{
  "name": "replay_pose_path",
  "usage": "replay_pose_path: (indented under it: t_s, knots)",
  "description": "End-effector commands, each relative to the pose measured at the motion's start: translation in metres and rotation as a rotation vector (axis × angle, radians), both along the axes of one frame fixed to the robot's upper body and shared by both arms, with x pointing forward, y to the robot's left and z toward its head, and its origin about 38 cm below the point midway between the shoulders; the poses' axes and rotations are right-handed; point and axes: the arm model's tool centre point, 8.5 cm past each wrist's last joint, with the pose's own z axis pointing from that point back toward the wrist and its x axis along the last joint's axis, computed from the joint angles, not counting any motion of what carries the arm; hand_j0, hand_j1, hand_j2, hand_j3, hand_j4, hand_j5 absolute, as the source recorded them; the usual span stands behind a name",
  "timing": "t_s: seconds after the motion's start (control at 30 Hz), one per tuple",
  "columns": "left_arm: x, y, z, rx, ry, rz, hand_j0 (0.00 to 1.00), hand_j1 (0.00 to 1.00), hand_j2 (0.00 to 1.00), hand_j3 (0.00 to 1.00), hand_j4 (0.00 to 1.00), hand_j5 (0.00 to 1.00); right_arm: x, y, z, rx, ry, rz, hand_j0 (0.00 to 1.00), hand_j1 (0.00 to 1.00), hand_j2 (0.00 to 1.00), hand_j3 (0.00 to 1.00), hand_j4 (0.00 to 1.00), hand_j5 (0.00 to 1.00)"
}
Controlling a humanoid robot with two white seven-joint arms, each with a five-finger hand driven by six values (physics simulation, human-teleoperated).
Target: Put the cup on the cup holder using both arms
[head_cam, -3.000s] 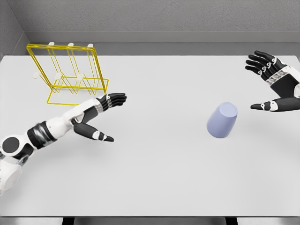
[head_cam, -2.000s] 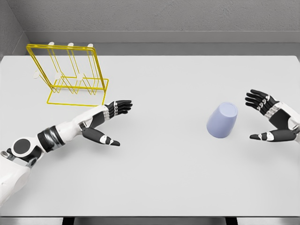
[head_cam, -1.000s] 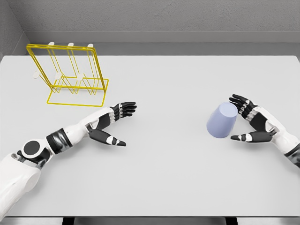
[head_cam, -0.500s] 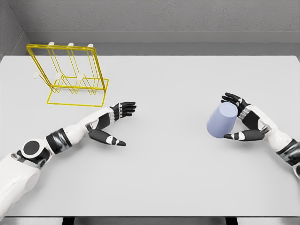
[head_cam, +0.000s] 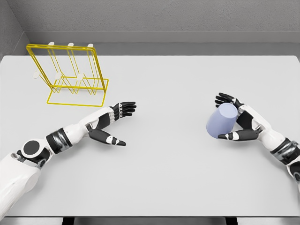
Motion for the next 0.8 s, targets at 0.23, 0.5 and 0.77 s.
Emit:
replay_pose_path:
  t_s: [0.23, 0.5, 0.77]
  knots:
    - [0.0, 0.003, 0.0012, -0.001, 0.0, 0.003, 1.0, 1.0, 1.0, 1.0, 1.0, 1.0, -0.0003, 0.0021, -0.0024, 0.003, 0.004, 0.002, 0.85, 0.85, 0.85, 0.85, 0.85, 0.85]
    - [0.0, 0.003, 0.001, 0.001, 0.0, 0.002, 1.0, 1.0, 1.0, 1.0, 1.0, 1.0, -0.0003, 0.0031, -0.0045, 0.006, 0.008, -0.001, 0.67, 0.67, 0.67, 0.67, 0.67, 0.67]
    - [0.0, 0.0036, 0.0011, 0.001, 0.001, 0.003, 1.0, 1.0, 1.0, 1.0, 1.0, 1.0, 0.0053, 0.0038, 0.004, 0.01, -0.022, 0.0, 0.64, 0.64, 0.64, 0.64, 0.64, 0.64]
